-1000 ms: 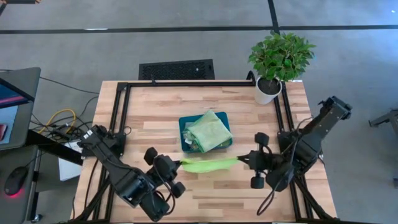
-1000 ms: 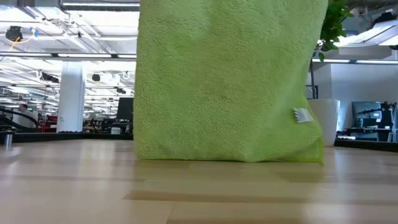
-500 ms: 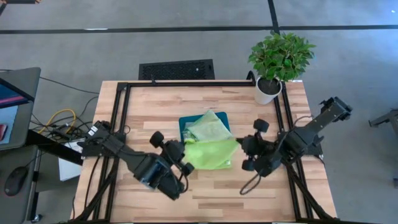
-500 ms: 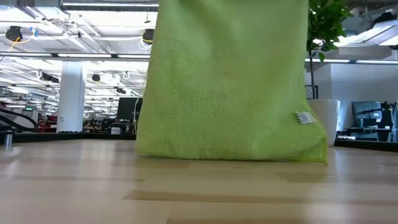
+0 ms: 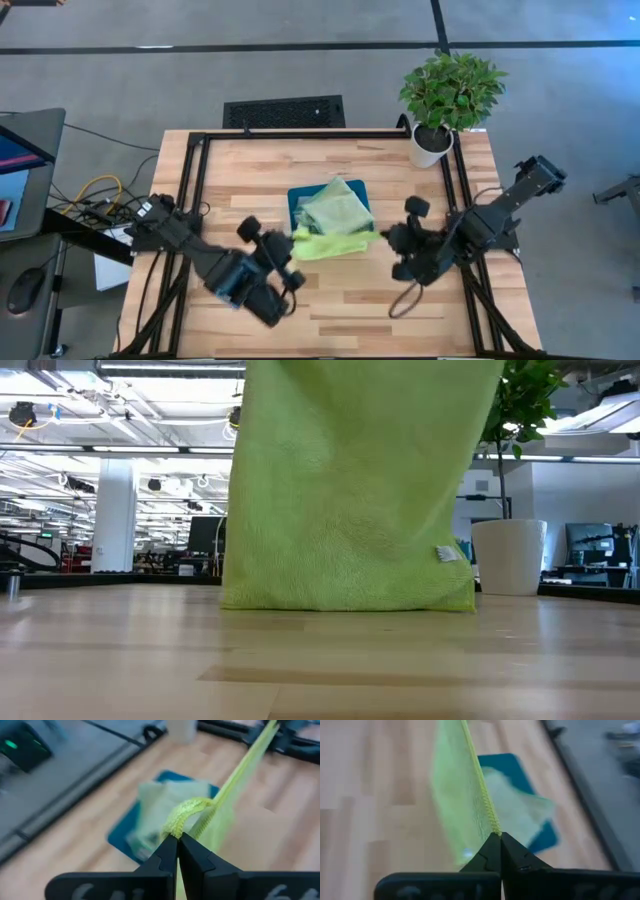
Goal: Fold microfiber towels
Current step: Fold the green microfiber towel
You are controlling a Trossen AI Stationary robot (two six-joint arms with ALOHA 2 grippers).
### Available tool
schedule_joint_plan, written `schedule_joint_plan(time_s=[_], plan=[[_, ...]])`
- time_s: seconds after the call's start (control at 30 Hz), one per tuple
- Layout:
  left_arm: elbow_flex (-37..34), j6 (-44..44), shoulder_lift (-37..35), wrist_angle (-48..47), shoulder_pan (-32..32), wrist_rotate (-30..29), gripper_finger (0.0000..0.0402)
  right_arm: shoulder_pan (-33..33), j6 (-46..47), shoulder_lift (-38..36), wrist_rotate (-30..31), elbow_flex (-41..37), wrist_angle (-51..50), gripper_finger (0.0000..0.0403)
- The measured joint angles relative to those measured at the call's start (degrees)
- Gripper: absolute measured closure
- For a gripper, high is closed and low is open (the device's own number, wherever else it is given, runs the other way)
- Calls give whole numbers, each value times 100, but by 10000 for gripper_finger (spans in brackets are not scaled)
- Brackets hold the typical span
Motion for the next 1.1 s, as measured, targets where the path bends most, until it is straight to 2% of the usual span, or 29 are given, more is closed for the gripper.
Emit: schedule_joint_plan(time_s=[0.2,0.4,0.53,0.67,0.87,0.97,1.1], plan=[[-9,-838,177,253,-725,571,401,822,237,2,-657,-81,789,397],[-17,-1364,697,695,-1139,820,402,1307,788,162,-921,-590,1588,396],[-19,-1331,1119,1387,-1234,1323,402,1514,1218,623,-1278,-779,1840,396],[-20,-1293,1458,2079,-1255,2073,402,1646,1501,1336,-1813,-802,2186,396],[-16,-1445,1780,2869,-1297,2975,402,1884,1689,2152,-2375,-798,3281,396],[-6,-1481,1785,3101,-1339,3002,402,1968,1696,2340,-2386,-798,3450,396],[-6,-1683,1785,2937,-1334,2889,402,1924,1691,2354,-2276,-798,3328,396]])
